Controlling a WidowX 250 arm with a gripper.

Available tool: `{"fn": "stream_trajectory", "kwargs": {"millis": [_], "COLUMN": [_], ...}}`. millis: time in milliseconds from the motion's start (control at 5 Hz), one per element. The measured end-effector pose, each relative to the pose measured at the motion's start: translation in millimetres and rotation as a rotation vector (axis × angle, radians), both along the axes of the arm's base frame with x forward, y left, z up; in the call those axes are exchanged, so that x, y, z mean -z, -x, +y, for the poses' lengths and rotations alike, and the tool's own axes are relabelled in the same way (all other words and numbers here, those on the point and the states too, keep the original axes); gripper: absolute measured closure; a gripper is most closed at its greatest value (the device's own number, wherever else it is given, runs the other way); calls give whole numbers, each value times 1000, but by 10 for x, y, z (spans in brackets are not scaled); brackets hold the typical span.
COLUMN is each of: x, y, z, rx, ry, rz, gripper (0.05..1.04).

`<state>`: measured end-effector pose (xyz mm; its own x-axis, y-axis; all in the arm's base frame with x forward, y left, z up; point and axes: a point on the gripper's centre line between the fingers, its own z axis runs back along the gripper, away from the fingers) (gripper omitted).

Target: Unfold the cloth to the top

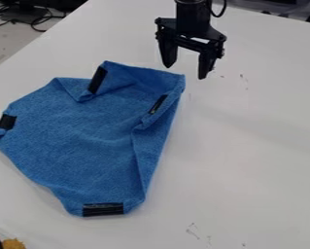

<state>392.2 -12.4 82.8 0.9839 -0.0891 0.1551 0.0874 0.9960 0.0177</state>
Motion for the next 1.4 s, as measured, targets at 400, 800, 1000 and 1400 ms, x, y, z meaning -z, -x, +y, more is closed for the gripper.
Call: {"fn": "stream_trajectory", "kwargs": {"millis": [400,800,1000,1400], "x": [199,156,155,168], "y": [55,104,150,261], "z": [255,817,1214,1586], "rx": [-9,-33,-83,-114], "ry": [-24,-72,-90,-118], "rz": [50,61,42,38], "gripper": [83,83,83,83]}}
